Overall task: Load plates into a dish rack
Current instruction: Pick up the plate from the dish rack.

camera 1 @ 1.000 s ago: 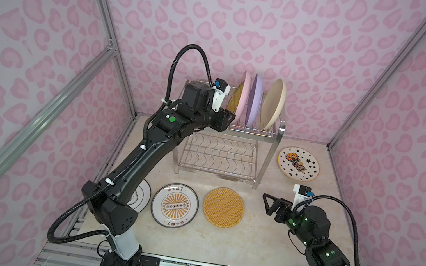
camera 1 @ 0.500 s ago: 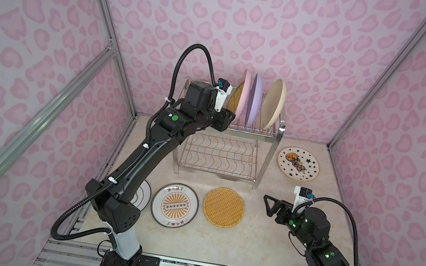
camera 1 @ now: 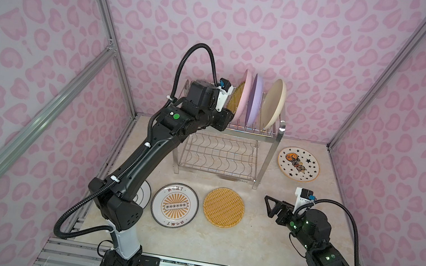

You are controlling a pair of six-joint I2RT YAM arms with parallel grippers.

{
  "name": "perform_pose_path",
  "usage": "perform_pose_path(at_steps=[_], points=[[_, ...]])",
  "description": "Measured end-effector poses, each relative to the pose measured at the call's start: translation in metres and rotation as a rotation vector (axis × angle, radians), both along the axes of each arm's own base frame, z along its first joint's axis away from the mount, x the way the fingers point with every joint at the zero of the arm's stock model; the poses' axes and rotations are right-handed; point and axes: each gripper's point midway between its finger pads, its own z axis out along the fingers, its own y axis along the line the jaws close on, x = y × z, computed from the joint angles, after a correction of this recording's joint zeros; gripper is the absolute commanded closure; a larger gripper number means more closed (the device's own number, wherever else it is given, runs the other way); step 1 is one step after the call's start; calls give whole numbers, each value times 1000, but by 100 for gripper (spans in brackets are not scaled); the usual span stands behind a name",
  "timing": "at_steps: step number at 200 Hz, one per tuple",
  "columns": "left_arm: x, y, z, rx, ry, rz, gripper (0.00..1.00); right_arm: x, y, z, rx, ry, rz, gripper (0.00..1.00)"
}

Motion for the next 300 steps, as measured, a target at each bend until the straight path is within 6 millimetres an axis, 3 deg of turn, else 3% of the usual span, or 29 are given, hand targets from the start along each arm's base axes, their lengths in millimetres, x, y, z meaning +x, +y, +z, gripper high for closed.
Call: perform_pose_path(at_steps=[57,93,131,184,300], points=[[5,4,-2,4,4,47,80,0,-1,0,0,1,-2,0],[9,4,-1,-15,11,68,75,1,-1,-2,-4,9,-4,0],[15,-1,-1,-37,16,67,77,1,-1,-1,-1,3,-4,0],[21,-3,-2,-58,28,87,96,-2,-2,1,4,-9,-6,0],[1,-9,11,-41,13,83,97,-4,-7,-8,-2,2,-19,0]])
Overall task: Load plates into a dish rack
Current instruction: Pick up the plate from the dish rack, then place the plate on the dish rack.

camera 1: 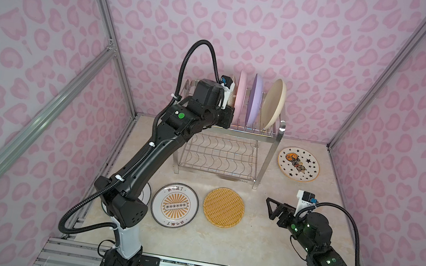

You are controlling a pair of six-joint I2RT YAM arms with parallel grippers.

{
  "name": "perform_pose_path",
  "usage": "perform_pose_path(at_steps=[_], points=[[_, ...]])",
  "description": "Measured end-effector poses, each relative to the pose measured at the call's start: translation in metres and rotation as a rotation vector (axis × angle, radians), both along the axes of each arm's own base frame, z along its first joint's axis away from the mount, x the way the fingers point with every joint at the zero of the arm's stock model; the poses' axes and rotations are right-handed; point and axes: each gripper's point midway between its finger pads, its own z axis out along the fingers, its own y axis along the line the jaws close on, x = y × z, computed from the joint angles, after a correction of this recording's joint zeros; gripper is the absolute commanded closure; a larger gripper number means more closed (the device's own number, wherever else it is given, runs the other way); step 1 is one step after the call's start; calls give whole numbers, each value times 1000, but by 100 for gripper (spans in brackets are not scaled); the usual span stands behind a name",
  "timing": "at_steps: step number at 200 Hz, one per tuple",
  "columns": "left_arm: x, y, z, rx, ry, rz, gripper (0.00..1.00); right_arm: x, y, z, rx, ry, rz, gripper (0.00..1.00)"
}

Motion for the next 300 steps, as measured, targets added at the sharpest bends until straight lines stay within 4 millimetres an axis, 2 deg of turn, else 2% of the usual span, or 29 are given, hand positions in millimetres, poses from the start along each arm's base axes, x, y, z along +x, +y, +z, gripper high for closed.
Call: perform_pose_path(at_steps=[28,74,92,156,213,300], points=[[-8,6,9,6,-13,1,96,-1,0,0,6,0,2,0],[-31,27,56,-26,-125,32,96,-2,-1,3,16,-10,-1,0],[-32,37,62,-13,-157,65,96,-2,0,2,15,-6,-1,0],[-21,43,57,4,-162,93,96,-2,1,-1,13,6,6,0],[-8,28,33,-3,-103,32,96,-3,1,0,16,1,7,0],[3,26,6,25,-35,21,96,-3,0,-4,12,9,6,0]])
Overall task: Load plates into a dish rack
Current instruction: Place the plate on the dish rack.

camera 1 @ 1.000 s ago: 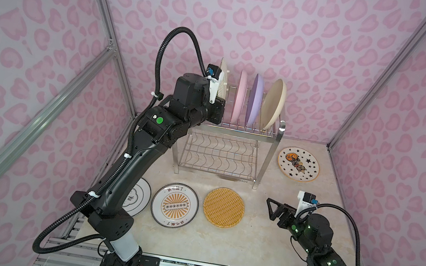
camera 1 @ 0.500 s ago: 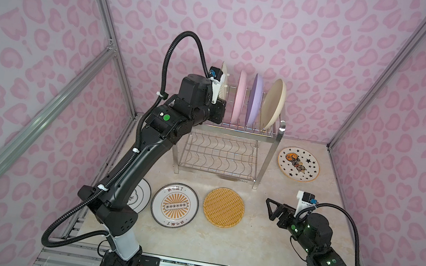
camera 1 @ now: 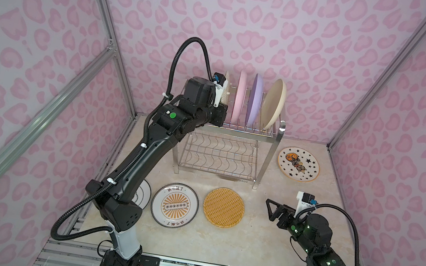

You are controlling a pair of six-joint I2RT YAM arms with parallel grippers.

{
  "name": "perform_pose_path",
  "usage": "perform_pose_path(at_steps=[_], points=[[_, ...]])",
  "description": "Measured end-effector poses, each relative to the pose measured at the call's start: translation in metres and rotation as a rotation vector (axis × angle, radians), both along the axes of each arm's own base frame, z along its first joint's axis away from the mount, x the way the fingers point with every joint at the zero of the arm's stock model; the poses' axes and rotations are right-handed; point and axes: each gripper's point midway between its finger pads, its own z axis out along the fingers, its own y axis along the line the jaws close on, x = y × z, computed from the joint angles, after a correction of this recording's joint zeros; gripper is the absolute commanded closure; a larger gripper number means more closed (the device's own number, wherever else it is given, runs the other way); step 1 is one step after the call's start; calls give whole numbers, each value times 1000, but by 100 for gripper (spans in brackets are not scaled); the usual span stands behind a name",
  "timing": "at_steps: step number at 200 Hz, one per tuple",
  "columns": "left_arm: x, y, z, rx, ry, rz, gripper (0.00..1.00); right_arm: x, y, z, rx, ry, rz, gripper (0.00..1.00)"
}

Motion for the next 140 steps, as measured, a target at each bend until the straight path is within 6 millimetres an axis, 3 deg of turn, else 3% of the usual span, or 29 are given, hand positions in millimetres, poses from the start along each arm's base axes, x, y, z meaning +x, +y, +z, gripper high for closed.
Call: perform_pose_path(at_steps=[140], points=[[18,-4,-20,54,11,18,95,-1,0,-4,5,10,2,0]])
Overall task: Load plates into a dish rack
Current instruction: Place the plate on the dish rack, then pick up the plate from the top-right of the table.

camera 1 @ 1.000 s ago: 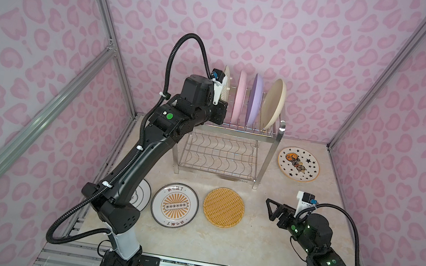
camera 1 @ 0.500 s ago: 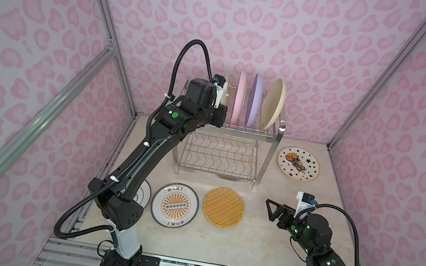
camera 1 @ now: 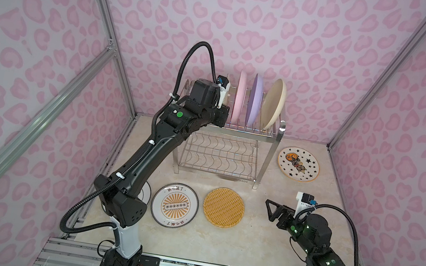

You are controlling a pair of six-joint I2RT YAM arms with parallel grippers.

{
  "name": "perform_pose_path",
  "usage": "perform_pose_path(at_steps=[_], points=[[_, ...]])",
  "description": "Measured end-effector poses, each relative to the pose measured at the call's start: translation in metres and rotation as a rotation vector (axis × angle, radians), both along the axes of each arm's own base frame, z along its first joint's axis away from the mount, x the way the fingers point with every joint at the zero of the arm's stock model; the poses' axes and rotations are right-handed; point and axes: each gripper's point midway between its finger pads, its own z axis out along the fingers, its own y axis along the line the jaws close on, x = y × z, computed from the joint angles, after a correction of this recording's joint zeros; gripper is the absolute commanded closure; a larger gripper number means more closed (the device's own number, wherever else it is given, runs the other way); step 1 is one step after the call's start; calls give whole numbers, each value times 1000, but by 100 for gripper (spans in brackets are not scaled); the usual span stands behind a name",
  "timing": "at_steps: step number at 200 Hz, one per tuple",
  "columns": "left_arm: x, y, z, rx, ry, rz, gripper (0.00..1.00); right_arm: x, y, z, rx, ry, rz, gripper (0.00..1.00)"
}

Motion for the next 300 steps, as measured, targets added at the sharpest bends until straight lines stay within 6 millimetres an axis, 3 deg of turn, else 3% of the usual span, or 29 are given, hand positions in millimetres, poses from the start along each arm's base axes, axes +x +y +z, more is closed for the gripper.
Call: perform_pose_path(at_steps=[61,188,207,212,263,300], points=[[-1,-1,2,-3,2,-3,73,0,0,-2,-1,5,-1,0],[-18,7,17,-31,7,2,68,5,1,15,-10,-25,3,0],[-20,7,18,-32,10,3,65,6,1,17,-14,-26,2,0],[-20,8,18,-35,11,5,60,7,0,17,-17,-25,1,0],[-43,24,51,-117,-31,6,43,24,-10,27,-50,8,-49,0],[-60,39,72,-190,-68,11,41,36,-13,29,-59,27,-60,0]])
